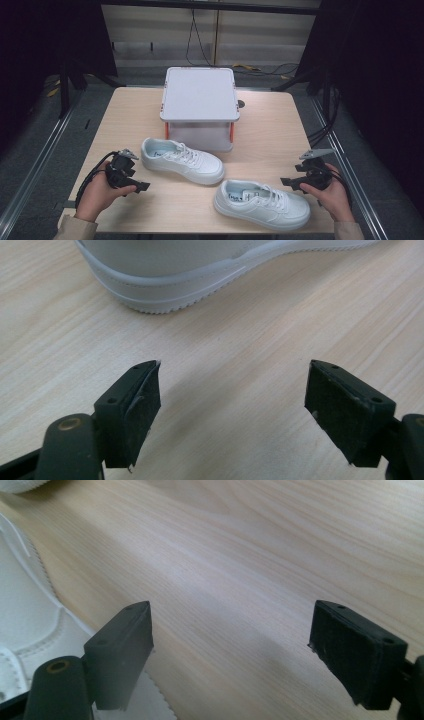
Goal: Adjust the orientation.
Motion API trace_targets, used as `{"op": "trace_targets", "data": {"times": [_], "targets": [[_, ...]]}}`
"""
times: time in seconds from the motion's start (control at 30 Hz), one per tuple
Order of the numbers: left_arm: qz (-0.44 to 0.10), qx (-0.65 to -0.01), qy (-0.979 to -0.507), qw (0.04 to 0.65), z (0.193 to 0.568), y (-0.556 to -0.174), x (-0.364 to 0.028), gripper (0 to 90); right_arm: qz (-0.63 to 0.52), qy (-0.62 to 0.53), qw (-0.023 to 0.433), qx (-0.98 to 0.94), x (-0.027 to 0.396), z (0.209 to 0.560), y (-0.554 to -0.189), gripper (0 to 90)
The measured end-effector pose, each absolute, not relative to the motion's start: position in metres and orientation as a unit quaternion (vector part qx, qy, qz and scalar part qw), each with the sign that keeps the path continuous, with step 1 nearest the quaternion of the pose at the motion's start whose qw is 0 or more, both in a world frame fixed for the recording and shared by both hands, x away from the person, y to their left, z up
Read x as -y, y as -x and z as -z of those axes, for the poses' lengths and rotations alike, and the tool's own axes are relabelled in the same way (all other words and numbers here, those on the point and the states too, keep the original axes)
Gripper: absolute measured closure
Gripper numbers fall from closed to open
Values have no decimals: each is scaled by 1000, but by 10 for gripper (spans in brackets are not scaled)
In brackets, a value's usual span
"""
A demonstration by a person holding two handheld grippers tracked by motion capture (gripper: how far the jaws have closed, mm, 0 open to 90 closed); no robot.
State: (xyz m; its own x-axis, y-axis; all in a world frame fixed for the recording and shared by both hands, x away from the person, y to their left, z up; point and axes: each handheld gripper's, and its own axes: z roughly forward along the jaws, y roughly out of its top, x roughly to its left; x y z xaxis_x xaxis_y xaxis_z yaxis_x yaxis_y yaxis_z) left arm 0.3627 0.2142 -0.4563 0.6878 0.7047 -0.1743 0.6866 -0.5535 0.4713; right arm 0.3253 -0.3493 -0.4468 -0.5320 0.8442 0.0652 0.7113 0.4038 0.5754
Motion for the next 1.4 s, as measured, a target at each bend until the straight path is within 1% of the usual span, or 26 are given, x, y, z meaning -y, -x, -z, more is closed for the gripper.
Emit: {"op": "trace_targets", "data": {"times": [0.2, 0.33, 0.4, 0.47, 0.5, 0.57, 0.67, 0.7, 0.9, 0.93, 1.13, 1.2, 1.3, 1.4], "targets": [[-27, -386, -887, 253, 449, -366, -214, 239, -278, -461, 115, -835, 350, 452, -325, 181], [-22, -375, -887, 267, 440, -370, -215, 254, -272, -459, 126, -836, 350, 450, -325, 184], [-31, -376, -887, 265, 437, -373, -214, 255, -275, -460, 124, -835, 350, 450, -325, 185], [-39, -370, -891, 260, 431, -378, -211, 254, -285, -460, 120, -832, 351, 449, -325, 189], [-29, -364, -894, 261, 424, -385, -206, 255, -287, -462, 118, -831, 351, 449, -325, 190], [-31, -356, -900, 248, 417, -390, -203, 255, -282, -464, 120, -831, 351, 450, -326, 190], [-39, -353, -903, 241, 410, -398, -201, 255, -281, -463, 119, -832, 351, 450, -326, 190], [-50, -352, -904, 238, 405, -403, -200, 255, -281, -461, 119, -833, 350, 451, -327, 192], [-59, -341, -909, 234, 392, -416, -194, 255, -288, -461, 119, -831, 352, 449, -326, 194], [-59, -341, -909, 234, 392, -416, -194, 257, -288, -461, 119, -831, 352, 449, -326, 194], [-53, -291, -927, 233, 391, -414, -170, 270, -288, -462, 120, -831, 351, 449, -326, 200], [-50, -289, -928, 232, 392, -414, -167, 271, -287, -463, 118, -830, 351, 449, -326, 200], [-53, -269, -941, 200, 401, -419, -156, 272, -283, -463, 114, -832, 351, 451, -327, 200], [-49, -262, -944, 196, 408, -421, -152, 280, -284, -461, 114, -833, 350, 452, -327, 201]]}}
